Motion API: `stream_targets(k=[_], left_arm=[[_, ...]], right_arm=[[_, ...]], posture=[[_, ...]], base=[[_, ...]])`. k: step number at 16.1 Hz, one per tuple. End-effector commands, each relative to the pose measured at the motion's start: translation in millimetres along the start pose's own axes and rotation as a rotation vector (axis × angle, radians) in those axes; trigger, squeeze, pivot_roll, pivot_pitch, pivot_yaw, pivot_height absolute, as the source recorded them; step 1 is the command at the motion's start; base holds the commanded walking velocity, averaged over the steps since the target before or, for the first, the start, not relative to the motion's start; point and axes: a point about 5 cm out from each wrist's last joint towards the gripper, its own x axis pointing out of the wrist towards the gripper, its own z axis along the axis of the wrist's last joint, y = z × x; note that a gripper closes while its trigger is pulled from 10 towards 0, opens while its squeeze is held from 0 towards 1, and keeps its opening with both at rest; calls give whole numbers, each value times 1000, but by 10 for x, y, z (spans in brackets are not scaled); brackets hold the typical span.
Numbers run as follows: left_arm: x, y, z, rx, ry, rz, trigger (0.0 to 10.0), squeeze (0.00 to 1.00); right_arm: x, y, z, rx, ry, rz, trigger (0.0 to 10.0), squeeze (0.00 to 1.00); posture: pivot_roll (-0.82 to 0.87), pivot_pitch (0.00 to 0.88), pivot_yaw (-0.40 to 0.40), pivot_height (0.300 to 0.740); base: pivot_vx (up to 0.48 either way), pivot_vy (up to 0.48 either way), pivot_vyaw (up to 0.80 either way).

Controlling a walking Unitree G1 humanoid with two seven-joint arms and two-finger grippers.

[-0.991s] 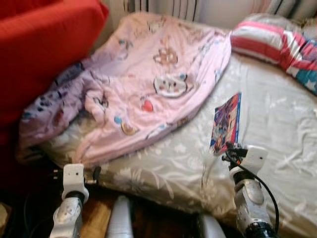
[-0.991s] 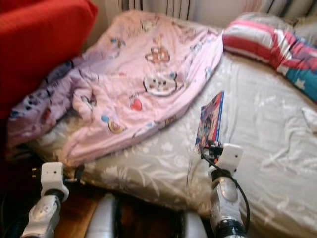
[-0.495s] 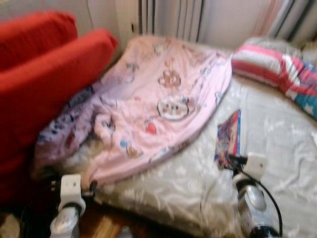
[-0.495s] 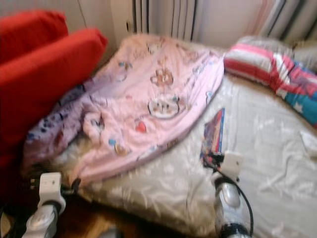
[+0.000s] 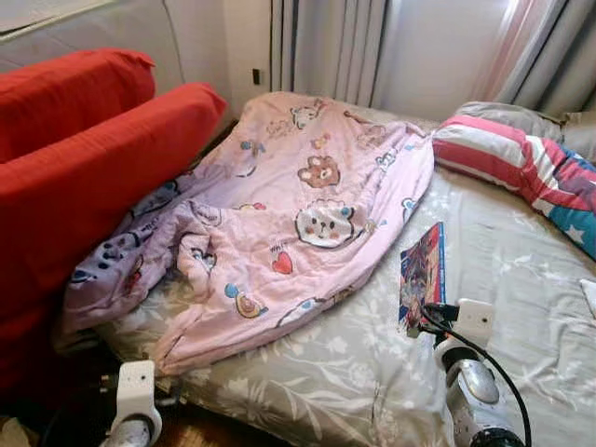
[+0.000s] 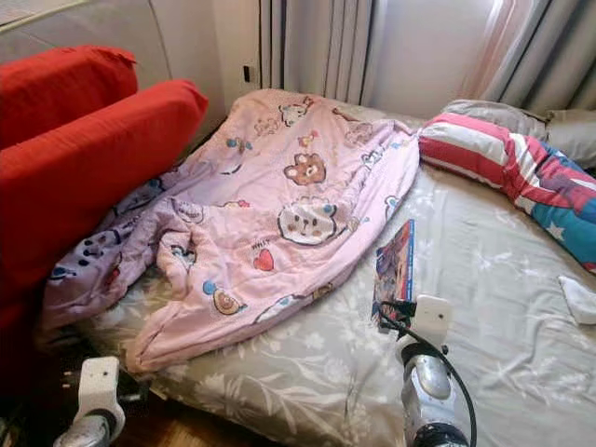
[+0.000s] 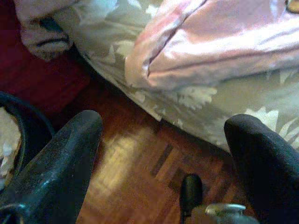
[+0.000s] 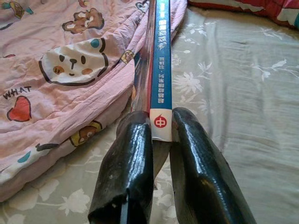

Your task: Clean up the room

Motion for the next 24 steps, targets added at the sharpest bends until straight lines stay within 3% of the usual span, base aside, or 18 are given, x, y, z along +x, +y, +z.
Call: stream_targets(k=[1,9,12,16,24], left_arm=[[-42,4,-151,21,70,4,10000,0],[-108,-47,-333,10,136,-4,10000,0],[-133,-30,-386,13,149,0,10000,0],[-138,-43,-395,16,148,-2,10000,0],[-120,-63,-353,8,133,-4,10000,0]], right_arm=[[7,0,40,1,-31,-5,10000,0],[16,-43,66,24,-38,-18,10000,0],[24,-17,55,61,-29,-21,10000,0],[32,-34,101,44,-55,-17,10000,0],[42,-35,122,63,-65,-30,10000,0]], posture=[[164,0,-47,740],[157,0,-47,740],[156,0,-56,740],[156,0,-58,740],[154,0,-60,740]], base=[[0,0,0],[0,0,0],[0,0,-769],[0,0,-542],[0,-277,-230]])
